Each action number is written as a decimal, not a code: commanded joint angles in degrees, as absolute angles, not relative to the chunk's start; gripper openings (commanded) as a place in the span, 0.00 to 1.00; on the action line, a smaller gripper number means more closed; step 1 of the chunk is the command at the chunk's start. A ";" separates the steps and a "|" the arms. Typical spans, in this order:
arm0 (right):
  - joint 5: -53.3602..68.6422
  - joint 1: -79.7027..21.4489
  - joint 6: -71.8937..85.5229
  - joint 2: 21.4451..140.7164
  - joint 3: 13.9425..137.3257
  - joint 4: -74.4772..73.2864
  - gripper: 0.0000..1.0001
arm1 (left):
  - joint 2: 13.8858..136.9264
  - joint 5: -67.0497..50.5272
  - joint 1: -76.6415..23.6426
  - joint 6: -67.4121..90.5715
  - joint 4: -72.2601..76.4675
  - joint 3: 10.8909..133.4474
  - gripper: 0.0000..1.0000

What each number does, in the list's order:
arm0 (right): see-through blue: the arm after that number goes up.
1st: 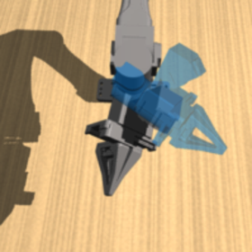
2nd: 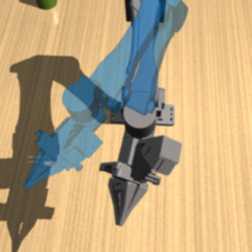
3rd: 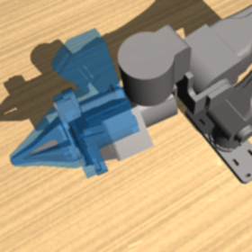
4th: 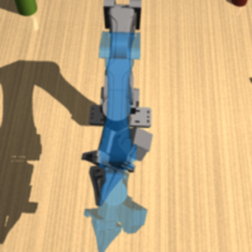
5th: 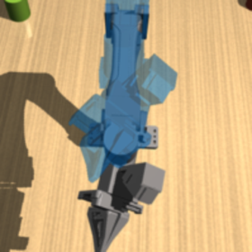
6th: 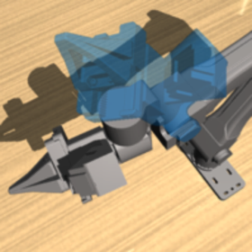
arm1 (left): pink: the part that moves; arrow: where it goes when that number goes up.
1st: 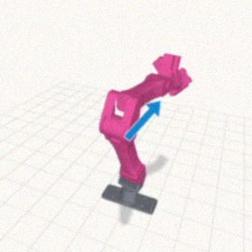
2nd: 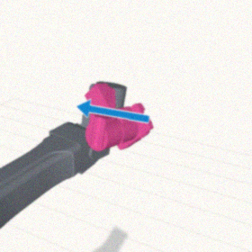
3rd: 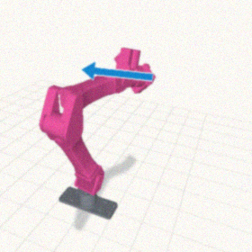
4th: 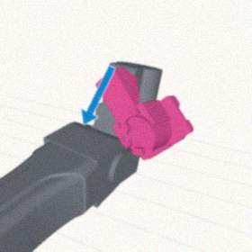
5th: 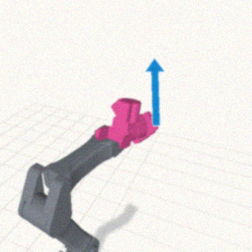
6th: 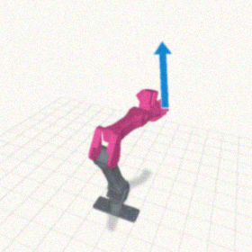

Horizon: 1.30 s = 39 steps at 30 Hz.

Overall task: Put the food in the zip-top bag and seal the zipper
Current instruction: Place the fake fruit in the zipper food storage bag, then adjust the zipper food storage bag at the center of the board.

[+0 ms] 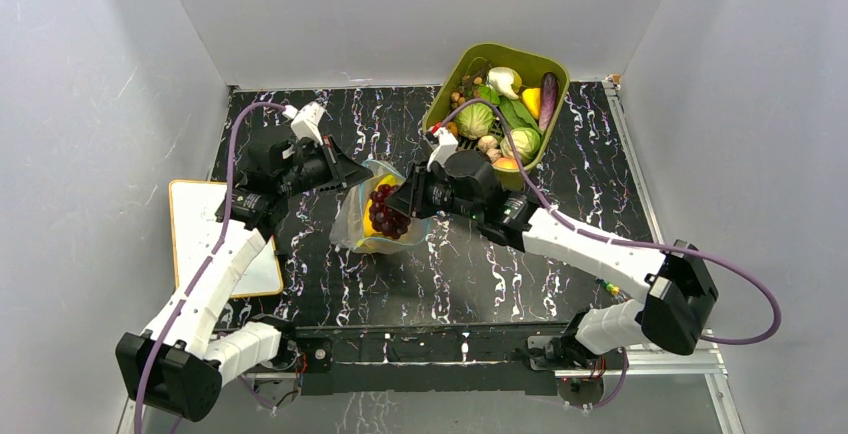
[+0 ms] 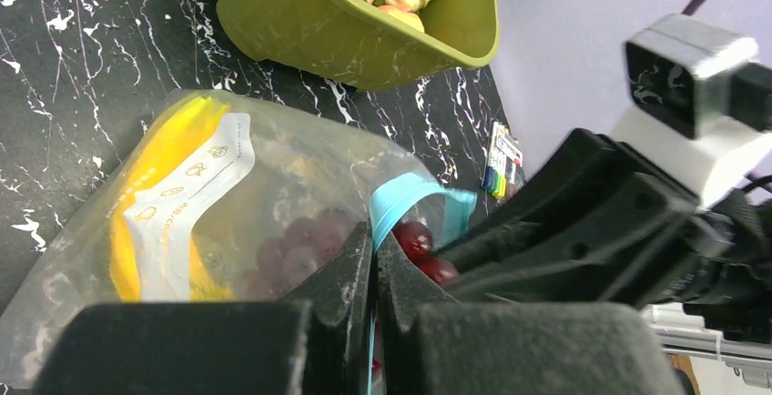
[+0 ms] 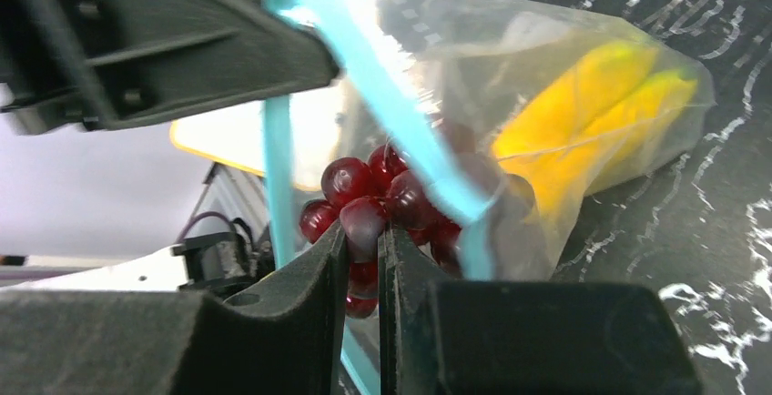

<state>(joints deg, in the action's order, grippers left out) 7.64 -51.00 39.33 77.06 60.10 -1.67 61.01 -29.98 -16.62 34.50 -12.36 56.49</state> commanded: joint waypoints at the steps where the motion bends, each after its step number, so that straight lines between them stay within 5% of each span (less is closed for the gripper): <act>1: 0.50 -51.46 34.66 78.31 64.18 -3.72 0.18 | 57.42 -31.49 -16.87 34.94 -9.68 56.61 0.00; 8: 1.63 -51.49 31.72 78.20 70.06 -13.42 0.43 | 57.72 -31.03 -16.81 35.66 -7.47 54.42 0.00; 13: -0.98 -51.50 32.48 77.49 75.97 -23.57 0.50 | 57.52 -30.02 -16.79 34.76 -7.80 54.08 0.00; 29: -5.29 -51.50 38.18 75.54 73.38 -29.19 0.60 | 56.96 -27.93 -16.83 34.01 -7.45 53.27 0.00; 39: -2.78 -51.50 37.48 80.02 71.98 -24.73 0.51 | 56.82 -28.49 -16.87 31.49 -9.89 55.80 0.00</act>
